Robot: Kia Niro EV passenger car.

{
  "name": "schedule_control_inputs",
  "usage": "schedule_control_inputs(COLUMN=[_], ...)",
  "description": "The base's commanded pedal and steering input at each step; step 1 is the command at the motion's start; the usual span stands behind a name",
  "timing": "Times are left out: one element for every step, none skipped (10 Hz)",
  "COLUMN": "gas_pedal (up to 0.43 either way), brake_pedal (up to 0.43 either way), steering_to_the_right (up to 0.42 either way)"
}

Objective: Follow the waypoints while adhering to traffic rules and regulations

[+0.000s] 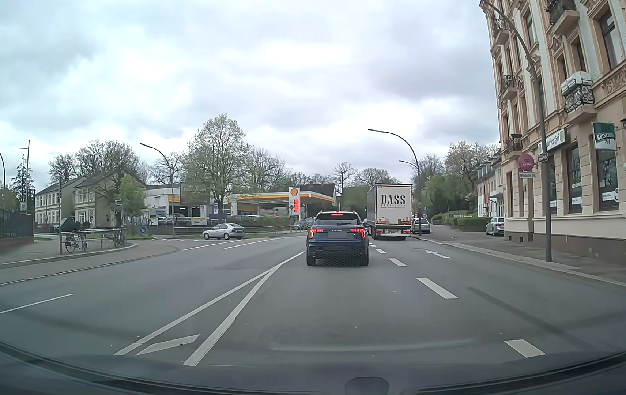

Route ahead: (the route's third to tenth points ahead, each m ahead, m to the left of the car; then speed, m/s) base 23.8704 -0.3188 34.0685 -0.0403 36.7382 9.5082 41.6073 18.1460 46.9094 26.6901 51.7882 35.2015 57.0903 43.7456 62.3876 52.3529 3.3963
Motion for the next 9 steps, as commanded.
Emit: schedule_control_inputs(gas_pedal=[0.000,0.000,0.000,0.000,0.000,0.000,0.000,0.000,0.000], brake_pedal=[0.006,0.006,0.006,0.006,0.006,0.000,0.006,0.006,0.000], steering_to_the_right=[-0.005,-0.005,-0.005,-0.004,-0.004,-0.004,-0.004,-0.004,-0.003])
